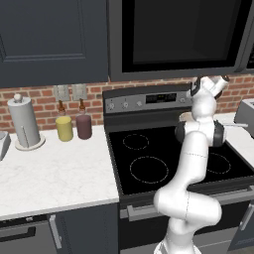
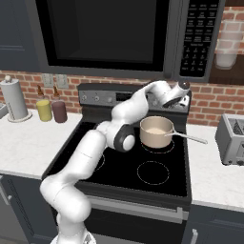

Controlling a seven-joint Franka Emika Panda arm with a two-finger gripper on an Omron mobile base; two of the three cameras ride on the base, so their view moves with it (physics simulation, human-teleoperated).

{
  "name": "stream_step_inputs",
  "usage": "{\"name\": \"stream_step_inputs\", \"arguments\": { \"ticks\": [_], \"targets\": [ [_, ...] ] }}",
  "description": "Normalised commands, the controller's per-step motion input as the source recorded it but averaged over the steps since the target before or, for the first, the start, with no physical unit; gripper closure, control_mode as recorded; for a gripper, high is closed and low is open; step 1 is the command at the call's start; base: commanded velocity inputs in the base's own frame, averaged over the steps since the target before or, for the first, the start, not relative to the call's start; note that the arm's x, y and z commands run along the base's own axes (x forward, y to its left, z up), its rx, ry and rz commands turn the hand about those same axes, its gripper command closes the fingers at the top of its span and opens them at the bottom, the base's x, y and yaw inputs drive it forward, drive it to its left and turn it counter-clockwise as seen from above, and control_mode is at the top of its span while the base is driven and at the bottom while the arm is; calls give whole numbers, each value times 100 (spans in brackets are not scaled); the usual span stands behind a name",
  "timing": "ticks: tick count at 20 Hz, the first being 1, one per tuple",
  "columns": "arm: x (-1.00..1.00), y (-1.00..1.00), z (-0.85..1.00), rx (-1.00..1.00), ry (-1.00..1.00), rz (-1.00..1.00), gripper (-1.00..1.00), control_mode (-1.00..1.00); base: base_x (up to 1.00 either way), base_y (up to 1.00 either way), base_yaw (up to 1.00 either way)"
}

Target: Turn off the rear right burner of the stove.

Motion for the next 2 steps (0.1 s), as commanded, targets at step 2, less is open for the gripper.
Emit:
{"name": "stream_step_inputs", "arguments": {
  "ticks": [2],
  "targets": [
    [0, 0, 0, 11, 0, 0, 100, -100, 0, 0, 0]
  ]
}}
